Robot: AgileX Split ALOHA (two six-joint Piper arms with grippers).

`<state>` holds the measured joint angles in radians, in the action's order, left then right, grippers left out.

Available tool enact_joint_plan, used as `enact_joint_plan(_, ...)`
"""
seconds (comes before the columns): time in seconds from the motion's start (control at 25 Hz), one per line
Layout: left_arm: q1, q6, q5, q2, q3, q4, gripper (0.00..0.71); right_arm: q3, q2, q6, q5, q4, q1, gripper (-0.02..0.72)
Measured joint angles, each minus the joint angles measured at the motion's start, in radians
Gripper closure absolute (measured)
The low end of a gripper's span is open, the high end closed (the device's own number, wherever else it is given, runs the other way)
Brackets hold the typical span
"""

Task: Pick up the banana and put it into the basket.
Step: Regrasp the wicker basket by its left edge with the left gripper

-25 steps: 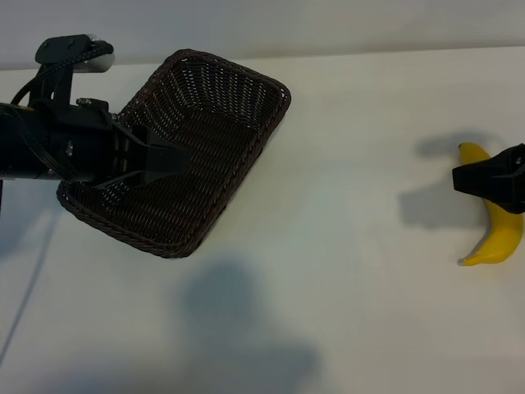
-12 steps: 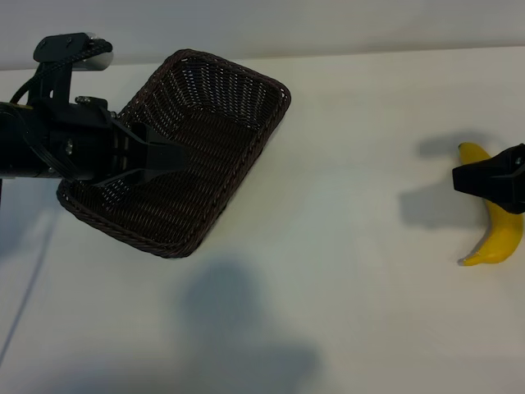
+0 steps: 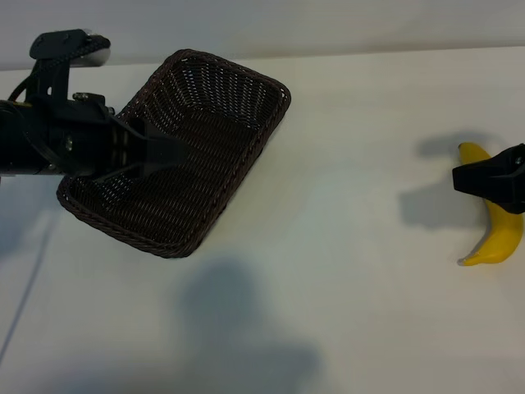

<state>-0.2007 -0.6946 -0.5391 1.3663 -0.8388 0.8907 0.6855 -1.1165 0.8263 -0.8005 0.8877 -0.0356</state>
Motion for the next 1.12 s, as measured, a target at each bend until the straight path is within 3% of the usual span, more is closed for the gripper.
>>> enact_joint_plan(0.12, 0.002, 0.094, 0.01, 0.0, 0.0, -0.001, 0.231, 0.0, 0.0, 0.0, 0.0, 0.0, 0.0, 0.187)
enact_joint_plan(0.24, 0.036, 0.236, -0.009, 0.0, 0.0, -0.038, 0.231, 0.0, 0.0, 0.0, 0.0, 0.0, 0.0, 0.187)
enact_joint_plan(0.64, 0.18, 0.703, -0.172, 0.0, 0.0, -0.359, 0.237, 0.0, 0.0, 0.0, 0.0, 0.0, 0.0, 0.187)
enact_joint_plan(0.92, 0.192, 0.969, -0.225, 0.0, 0.0, -0.479, 0.239, 0.0, 0.0, 0.0, 0.0, 0.0, 0.0, 0.187)
enact_joint_plan(1.12, 0.192, 1.107, -0.254, 0.0, -0.003, -0.478, 0.239, 0.0, 0.0, -0.003, 0.0, 0.0, 0.0, 0.187)
